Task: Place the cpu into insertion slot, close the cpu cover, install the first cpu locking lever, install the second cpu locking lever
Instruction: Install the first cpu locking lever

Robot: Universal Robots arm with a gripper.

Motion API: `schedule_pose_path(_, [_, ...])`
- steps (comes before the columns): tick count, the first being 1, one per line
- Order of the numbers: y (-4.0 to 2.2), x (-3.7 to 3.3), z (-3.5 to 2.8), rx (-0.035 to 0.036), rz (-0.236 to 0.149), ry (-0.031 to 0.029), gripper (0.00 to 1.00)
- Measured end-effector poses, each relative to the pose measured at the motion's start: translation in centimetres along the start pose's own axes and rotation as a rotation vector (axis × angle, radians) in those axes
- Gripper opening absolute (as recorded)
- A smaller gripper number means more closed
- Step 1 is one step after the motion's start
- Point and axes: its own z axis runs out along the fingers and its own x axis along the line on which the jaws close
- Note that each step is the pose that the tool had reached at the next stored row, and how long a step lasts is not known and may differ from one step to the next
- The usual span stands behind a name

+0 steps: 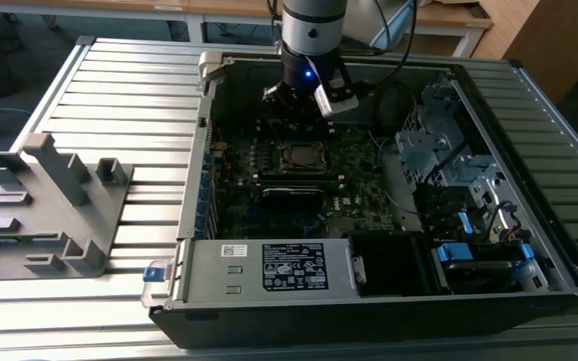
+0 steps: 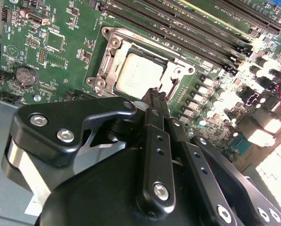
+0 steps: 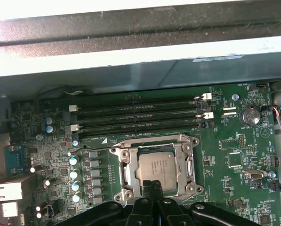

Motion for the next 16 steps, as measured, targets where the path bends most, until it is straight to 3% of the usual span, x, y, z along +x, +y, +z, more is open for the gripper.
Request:
schedule_pose_path(5, [-0.01,0.01,-0.03,0.0002,0.0,0.0001,0.11])
schedule_pose_path(16, [0.01,-0.02,-1.05,-0.0001,0.0,-0.0001,0.11])
